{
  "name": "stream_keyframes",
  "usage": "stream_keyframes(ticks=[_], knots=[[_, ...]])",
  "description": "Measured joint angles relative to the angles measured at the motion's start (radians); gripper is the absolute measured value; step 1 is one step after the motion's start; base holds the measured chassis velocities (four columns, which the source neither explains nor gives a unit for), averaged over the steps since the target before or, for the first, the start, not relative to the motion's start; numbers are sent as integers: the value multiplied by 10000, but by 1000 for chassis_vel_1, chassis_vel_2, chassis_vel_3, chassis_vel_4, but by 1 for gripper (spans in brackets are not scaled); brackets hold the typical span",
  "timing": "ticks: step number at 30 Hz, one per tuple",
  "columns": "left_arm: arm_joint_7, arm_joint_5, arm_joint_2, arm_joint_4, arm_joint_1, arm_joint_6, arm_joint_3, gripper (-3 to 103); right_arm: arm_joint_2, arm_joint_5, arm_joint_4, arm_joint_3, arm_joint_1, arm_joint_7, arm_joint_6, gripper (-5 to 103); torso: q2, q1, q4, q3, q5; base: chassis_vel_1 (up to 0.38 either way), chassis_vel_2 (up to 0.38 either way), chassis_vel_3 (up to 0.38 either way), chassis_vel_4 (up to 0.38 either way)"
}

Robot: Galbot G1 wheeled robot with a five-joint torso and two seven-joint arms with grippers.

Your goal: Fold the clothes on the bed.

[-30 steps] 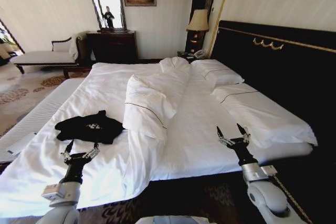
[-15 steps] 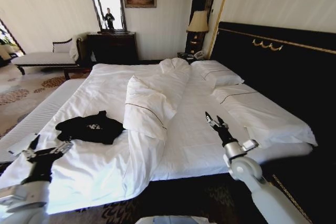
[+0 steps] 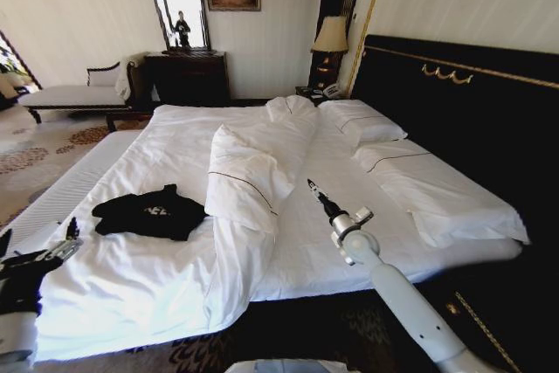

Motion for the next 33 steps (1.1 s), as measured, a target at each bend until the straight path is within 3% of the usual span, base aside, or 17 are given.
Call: stream_keyframes(ticks=[11, 33], knots=[[-2, 176, -297, 18, 85, -64, -75, 100, 1129, 70, -1562, -1146, 1704, -221, -193, 100, 0, 0, 3, 0, 0, 0, 0, 0, 0], [-10, 100, -163, 227, 73, -90, -154, 100, 2194, -272, -3029, -2024, 2741, -254, -379, 101, 1, -2, 0, -1, 0, 0, 0, 0, 0]])
